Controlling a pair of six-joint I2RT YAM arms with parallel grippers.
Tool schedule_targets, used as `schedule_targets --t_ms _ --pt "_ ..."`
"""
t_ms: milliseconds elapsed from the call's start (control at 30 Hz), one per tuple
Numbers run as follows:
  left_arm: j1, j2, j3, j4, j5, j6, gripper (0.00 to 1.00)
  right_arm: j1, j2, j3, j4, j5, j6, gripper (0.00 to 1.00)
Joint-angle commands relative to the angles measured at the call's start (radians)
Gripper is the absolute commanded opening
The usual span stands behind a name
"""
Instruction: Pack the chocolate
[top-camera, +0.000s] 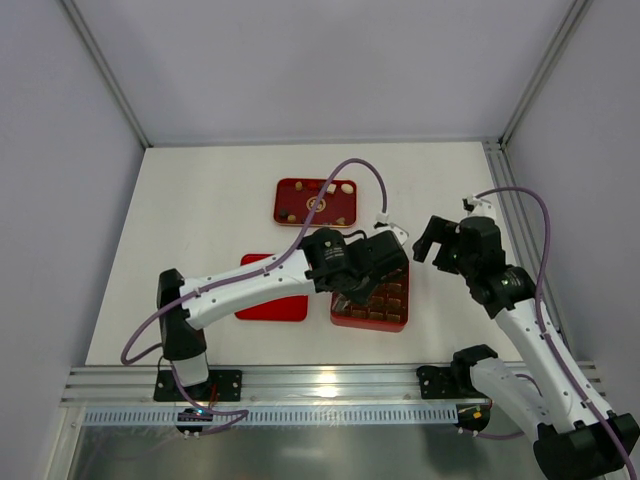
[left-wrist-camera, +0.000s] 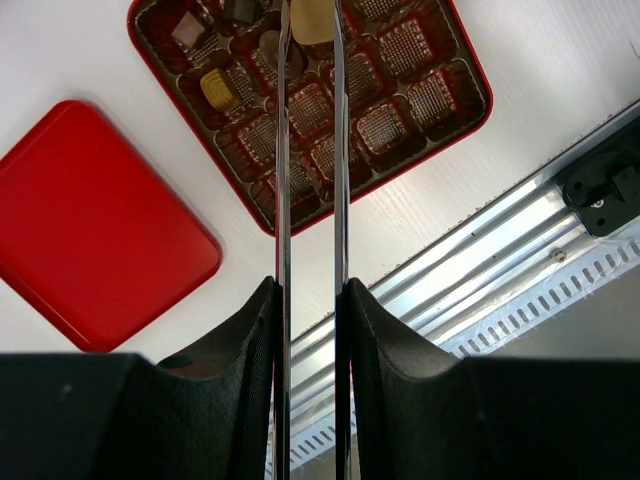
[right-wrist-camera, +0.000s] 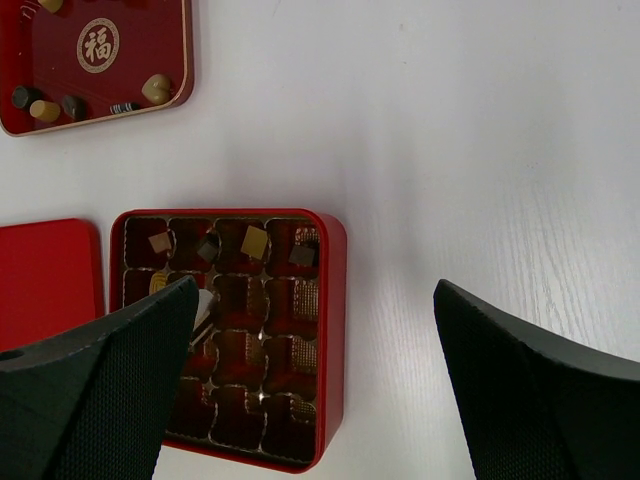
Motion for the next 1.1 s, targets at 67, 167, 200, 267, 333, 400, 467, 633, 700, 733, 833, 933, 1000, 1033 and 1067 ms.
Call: schedule_targets --t_ms 67,167,200,267,333,400,467,633,700,733,833,933,1000,1033,1067 --pt "-0.023 0.034 -0.004 0.055 -0.013 -0.025 0.27 -0.005 -0.027 0.017 -0.002 0.017 0.008 1.0" --pt "-0.025 0.041 -0.01 0.058 -0.008 -0.025 0.27 -0.003 -0.027 0.014 -0.002 0.02 0.007 1.0" --pt "-0.025 0.043 -0.015 0.064 -0.007 -0.025 0.27 -0.003 -0.027 0.014 -0.002 0.021 0.007 1.0" --pt "-0.025 0.047 -0.021 0.07 -0.002 -0.025 0.27 -0.003 -0.027 0.014 -0.004 0.018 0.005 1.0" --pt "-0.025 0.052 -0.024 0.076 0.001 -0.023 0.27 -0.005 -0.025 0.012 -0.002 0.02 0.004 1.0" --pt "-0.025 0.058 -0.024 0.078 0.004 -0.021 0.27 -0.003 -0.027 0.01 -0.002 0.02 0.004 1.0" --pt "-0.025 0.061 -0.027 0.086 0.007 -0.02 0.27 -0.003 -0.027 0.01 -0.002 0.017 0.004 1.0" --pt "-0.025 0.075 -0.023 0.09 0.01 -0.012 0.29 -0.003 -0.03 0.01 -0.005 0.02 0.002 1.0" --pt "-0.025 0.08 -0.023 0.089 0.012 -0.011 0.29 -0.005 -0.032 0.01 -0.007 0.018 0.002 1.0" --pt "-0.025 0.08 -0.021 0.09 0.012 -0.009 0.29 -0.003 -0.032 0.01 -0.008 0.018 0.001 1.0" --pt "-0.025 0.083 -0.023 0.089 0.009 -0.008 0.3 -0.003 -0.033 0.009 -0.01 0.018 -0.001 1.0" --pt "-0.025 0.084 -0.023 0.09 0.01 -0.006 0.32 -0.003 -0.035 0.01 -0.011 0.02 -0.002 1.0" --pt "-0.025 0.084 -0.018 0.09 0.01 -0.006 0.34 -0.003 -0.033 0.01 -0.013 0.02 -0.002 1.0" --pt "-0.025 0.084 -0.02 0.089 0.007 -0.005 0.34 -0.005 -0.035 0.01 -0.011 0.018 -0.002 1.0" --pt "-0.025 0.083 -0.02 0.089 0.009 -0.003 0.35 -0.003 -0.035 0.009 -0.011 0.018 -0.002 1.0"
